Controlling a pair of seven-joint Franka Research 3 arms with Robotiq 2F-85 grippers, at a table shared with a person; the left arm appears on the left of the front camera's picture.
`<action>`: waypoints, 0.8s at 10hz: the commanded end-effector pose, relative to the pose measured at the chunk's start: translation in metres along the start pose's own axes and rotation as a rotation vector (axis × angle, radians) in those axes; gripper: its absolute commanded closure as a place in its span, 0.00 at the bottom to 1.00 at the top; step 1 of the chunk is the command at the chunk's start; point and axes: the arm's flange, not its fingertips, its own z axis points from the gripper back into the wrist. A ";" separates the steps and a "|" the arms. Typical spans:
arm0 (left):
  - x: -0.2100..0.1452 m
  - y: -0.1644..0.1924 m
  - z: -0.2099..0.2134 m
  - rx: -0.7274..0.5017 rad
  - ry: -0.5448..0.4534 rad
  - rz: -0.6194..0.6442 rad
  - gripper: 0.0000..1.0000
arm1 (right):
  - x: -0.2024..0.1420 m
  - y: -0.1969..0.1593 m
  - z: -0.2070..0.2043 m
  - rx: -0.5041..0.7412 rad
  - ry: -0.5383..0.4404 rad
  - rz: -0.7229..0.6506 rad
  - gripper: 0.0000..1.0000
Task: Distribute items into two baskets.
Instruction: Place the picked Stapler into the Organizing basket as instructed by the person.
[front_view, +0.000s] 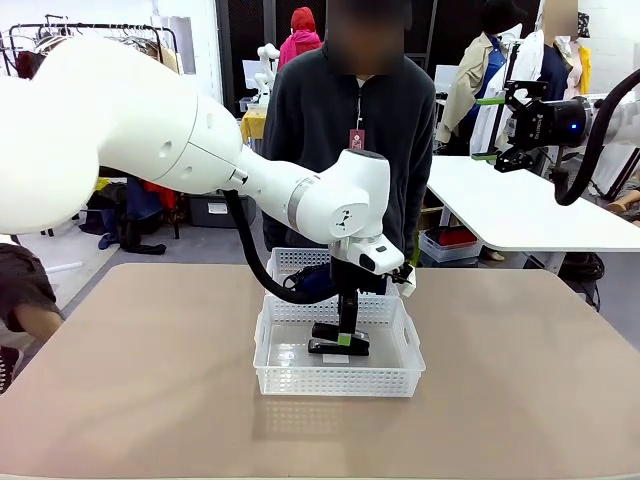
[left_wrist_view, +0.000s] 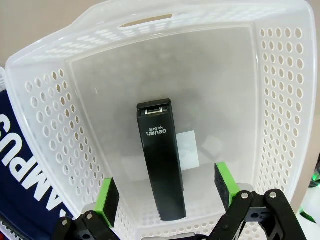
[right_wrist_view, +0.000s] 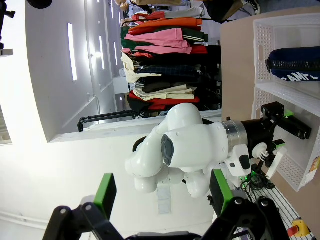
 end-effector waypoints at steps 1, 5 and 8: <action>-0.001 0.001 -0.002 -0.002 0.002 0.003 0.00 | 0.000 0.004 -0.001 0.018 -0.002 -0.006 0.00; -0.001 0.001 -0.002 -0.002 0.002 0.003 0.00 | 0.000 0.004 -0.001 0.018 -0.002 -0.006 0.00; 0.000 -0.005 0.009 -0.019 -0.096 -0.017 0.00 | 0.000 0.004 -0.001 0.018 -0.002 -0.006 0.00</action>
